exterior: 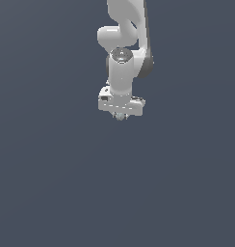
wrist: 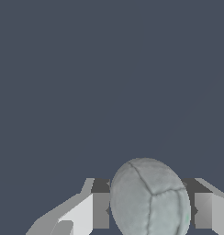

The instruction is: Pick up the object and move it to a goal position.

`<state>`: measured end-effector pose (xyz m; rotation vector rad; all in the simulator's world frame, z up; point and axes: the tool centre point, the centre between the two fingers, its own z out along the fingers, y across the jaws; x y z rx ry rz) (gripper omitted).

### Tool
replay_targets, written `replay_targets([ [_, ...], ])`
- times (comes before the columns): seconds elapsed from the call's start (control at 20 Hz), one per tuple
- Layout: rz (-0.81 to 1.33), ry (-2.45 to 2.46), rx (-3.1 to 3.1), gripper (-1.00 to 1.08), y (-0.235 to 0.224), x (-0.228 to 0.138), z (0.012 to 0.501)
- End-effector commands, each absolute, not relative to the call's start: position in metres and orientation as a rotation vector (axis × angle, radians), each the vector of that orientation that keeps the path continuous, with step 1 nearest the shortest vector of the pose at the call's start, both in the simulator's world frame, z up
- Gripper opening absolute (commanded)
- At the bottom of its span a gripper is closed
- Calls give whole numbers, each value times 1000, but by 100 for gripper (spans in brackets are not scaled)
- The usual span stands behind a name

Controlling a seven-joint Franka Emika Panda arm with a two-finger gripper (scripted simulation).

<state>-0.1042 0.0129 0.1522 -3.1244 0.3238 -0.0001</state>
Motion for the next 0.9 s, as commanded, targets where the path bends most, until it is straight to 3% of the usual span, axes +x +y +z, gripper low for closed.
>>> replay_targets([
  [0.0,0,324,-3124,-100,11,-106,179],
  [0.85,0,325,-3125,-100,-3,-111,350],
])
